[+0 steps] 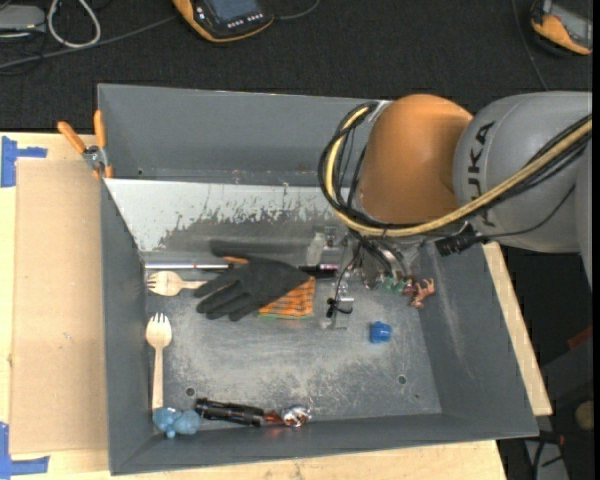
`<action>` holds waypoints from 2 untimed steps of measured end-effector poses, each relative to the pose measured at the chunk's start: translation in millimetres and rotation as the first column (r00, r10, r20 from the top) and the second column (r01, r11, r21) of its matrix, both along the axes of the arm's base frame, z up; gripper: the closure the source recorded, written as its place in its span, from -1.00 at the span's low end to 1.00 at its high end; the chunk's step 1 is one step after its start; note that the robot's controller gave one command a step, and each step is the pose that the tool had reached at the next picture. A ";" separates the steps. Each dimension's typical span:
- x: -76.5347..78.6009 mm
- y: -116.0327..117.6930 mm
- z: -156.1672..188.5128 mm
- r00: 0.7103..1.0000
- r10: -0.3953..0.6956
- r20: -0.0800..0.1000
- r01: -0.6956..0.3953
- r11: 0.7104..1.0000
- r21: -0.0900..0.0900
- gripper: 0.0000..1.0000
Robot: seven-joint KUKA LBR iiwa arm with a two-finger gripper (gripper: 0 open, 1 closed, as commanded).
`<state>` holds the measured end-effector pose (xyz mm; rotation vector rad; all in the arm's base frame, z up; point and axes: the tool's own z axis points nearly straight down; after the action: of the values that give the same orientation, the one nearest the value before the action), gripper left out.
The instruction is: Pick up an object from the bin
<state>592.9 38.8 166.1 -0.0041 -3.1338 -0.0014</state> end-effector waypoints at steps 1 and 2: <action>29.8 39.6 -2.0 0.989 0.145 0.013 -0.145 0.989 0.000 -1.00; 15.2 35.4 -58.2 0.993 -0.117 0.007 0.117 0.993 -0.001 -1.00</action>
Offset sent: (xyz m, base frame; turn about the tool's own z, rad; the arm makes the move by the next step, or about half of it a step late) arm 0.0099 0.0351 -0.0742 0.1407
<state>608.1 74.3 107.9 -0.1879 -3.1353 -0.0006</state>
